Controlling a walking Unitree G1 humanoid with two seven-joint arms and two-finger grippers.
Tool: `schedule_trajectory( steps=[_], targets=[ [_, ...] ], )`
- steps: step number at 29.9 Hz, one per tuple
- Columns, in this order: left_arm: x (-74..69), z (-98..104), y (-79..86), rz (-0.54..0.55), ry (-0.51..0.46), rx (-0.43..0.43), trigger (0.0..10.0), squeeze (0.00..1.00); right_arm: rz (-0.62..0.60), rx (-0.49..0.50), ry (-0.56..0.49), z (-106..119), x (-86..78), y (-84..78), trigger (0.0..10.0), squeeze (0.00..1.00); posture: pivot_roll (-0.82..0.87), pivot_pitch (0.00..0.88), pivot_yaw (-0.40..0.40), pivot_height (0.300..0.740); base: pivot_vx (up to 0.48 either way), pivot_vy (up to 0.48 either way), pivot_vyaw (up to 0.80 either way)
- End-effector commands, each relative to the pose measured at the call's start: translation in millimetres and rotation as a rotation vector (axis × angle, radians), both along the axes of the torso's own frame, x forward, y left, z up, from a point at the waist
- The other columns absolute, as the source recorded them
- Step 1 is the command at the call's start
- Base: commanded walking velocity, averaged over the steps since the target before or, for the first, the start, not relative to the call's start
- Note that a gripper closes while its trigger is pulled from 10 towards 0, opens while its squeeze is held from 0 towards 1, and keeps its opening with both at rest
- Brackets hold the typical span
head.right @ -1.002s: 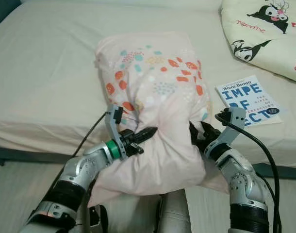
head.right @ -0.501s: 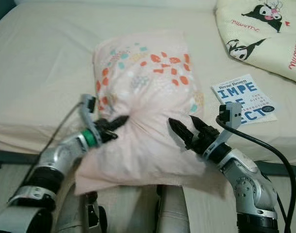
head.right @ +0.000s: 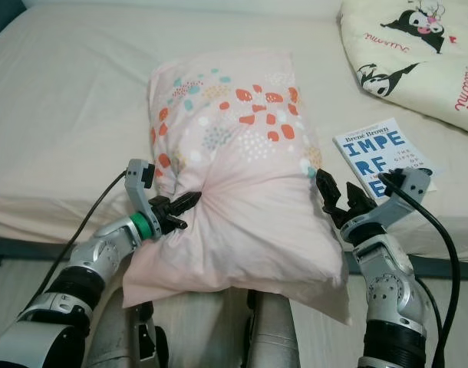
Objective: Clean up the room
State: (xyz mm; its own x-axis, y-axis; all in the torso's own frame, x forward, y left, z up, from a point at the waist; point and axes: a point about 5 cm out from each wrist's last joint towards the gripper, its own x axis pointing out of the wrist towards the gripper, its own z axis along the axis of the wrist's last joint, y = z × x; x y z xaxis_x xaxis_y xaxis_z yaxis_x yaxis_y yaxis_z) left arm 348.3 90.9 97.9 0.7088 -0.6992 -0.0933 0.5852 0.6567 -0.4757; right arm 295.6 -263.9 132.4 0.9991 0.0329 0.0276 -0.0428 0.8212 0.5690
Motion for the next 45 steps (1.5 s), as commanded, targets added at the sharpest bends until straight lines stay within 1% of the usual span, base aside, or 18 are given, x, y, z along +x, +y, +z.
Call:
schedule_trajectory(
  steps=[1, 4, 5, 7, 9, 11, 12, 14, 23, 25, 32, 36, 37, 38, 42, 43, 44, 45],
  targets=[
    [-5.7, -17, 4.9, 0.028, 0.074, 0.038, 0.0, 0.00, 0.005, 0.045, 0.034, -12, -2.4, -0.4, 10.0, 1.00, -0.01, 0.139, 0.041, 0.594, 0.000, 0.000, 0.00],
    [-5.6, -17, 3.1, 0.018, 0.068, 0.038, 0.0, 0.00, 0.108, 0.070, 0.058, -21, -0.1, 12.2, 10.0, 1.00, -0.02, 0.141, 0.048, 0.594, 0.000, 0.000, 0.00],
    [-5.5, -16, 1.4, 0.005, 0.061, 0.030, 0.0, 0.00, 0.269, 0.091, 0.053, -25, -0.8, 31.5, 10.0, 1.00, -0.02, 0.141, 0.048, 0.594, 0.000, 0.000, 0.00],
    [-5.5, -16, 1.4, 0.005, 0.061, 0.030, 0.0, 0.00, 0.269, 0.091, 0.053, -25, -0.8, 31.5, 10.0, 1.00, -0.02, 0.141, 0.048, 0.594, 0.000, 0.000, 0.00],
    [-5.5, -15, 0.0, -0.002, 0.057, 0.021, 0.0, 0.00, 0.373, 0.091, 0.070, -32, -3.2, 46.8, 10.0, 1.00, -0.03, 0.141, 0.049, 0.594, 0.000, 0.000, 0.00],
    [-5.5, -15, 0.0, -0.002, 0.057, 0.021, 0.0, 0.00, 0.373, 0.091, 0.070, -32, -3.2, 46.8, 10.0, 1.00, -0.03, 0.141, 0.049, 0.594, 0.000, 0.000, 0.00],
    [-5.8, -16, -3.4, -0.012, 0.054, 0.009, 0.0, 0.00, 0.424, 0.081, 0.128, -45, -4.4, 58.9, 10.0, 1.00, -0.03, 0.141, 0.047, 0.594, 0.000, 0.000, 0.00],
    [-6.3, -16, -6.3, -0.021, 0.052, 0.002, 0.0, 0.00, 0.442, 0.075, 0.169, -53, -4.6, 64.3, 10.0, 1.00, -0.03, 0.142, 0.046, 0.594, 0.000, 0.000, 0.00],
    [-7.8, -13, -17.7, -0.041, 0.037, -0.038, 0.0, 0.00, 0.573, 0.087, 0.242, -60, -6.1, 86.5, 10.0, 1.00, -0.02, 0.138, 0.020, 0.594, 0.000, 0.000, 0.00],
    [-7.8, -13, -17.7, -0.041, 0.037, -0.038, 0.0, 0.00, 0.573, 0.087, 0.242, -60, -6.1, 86.5, 10.0, 1.00, -0.02, 0.138, 0.020, 0.594, 0.000, 0.000, 0.00],
    [-14.6, -10, -33.5, -0.099, 0.015, -0.091, 0.0, 0.00, 0.696, 0.027, 0.224, -52, 2.5, 117.6, 10.0, 1.00, -0.02, 0.137, 0.023, 0.594, 0.000, 0.000, 0.00],
    [-16.7, -9, -37.0, -0.116, 0.010, -0.096, 0.0, 0.00, 0.693, -0.010, 0.242, -55, 4.7, 120.6, 10.0, 1.00, -0.02, 0.137, 0.026, 0.594, 0.000, 0.000, 0.00],
    [-18.0, -9, -39.1, -0.127, 0.005, -0.100, 0.0, 0.00, 0.670, -0.048, 0.258, -56, 7.4, 121.0, 10.0, 0.97, -0.02, 0.136, 0.029, 0.594, 0.000, 0.000, 0.00],
    [-19.7, -8, -41.8, -0.142, -0.001, -0.104, 0.0, 0.00, 0.653, -0.086, 0.264, -57, 10.1, 121.5, 10.0, 0.00, -0.02, 0.135, 0.035, 0.594, 0.000, 0.000, 0.00],
    [-21.9, -6, -45.6, -0.160, -0.011, -0.108, 0.0, 0.00, 0.637, -0.121, 0.270, -58, 12.7, 122.3, 10.0, 0.00, -0.02, 0.133, 0.039, 0.594, 0.000, 0.000, 0.00],
    [-23.1, -5, -47.8, -0.171, -0.018, -0.107, 0.0, 0.00, 0.627, -0.136, 0.268, -58, 13.0, 122.2, 4.6, 0.00, -0.02, 0.133, 0.039, 0.594, 0.000, 0.000, 0.00],
    [-23.9, -4, -49.6, -0.178, -0.024, -0.108, 0.0, 0.00, 0.619, -0.137, 0.267, -59, 12.9, 122.0, 0.0, 0.00, -0.02, 0.128, 0.042, 0.594, 0.000, 0.000, 0.00],
    [-23.9, -4, -49.6, -0.178, -0.024, -0.108, 0.0, 0.00, 0.619, -0.137, 0.267, -59, 12.9, 122.0, 0.0, 0.00, -0.02, 0.128, 0.042, 0.594, 0.000, 0.000, 0.00]
  ],
)
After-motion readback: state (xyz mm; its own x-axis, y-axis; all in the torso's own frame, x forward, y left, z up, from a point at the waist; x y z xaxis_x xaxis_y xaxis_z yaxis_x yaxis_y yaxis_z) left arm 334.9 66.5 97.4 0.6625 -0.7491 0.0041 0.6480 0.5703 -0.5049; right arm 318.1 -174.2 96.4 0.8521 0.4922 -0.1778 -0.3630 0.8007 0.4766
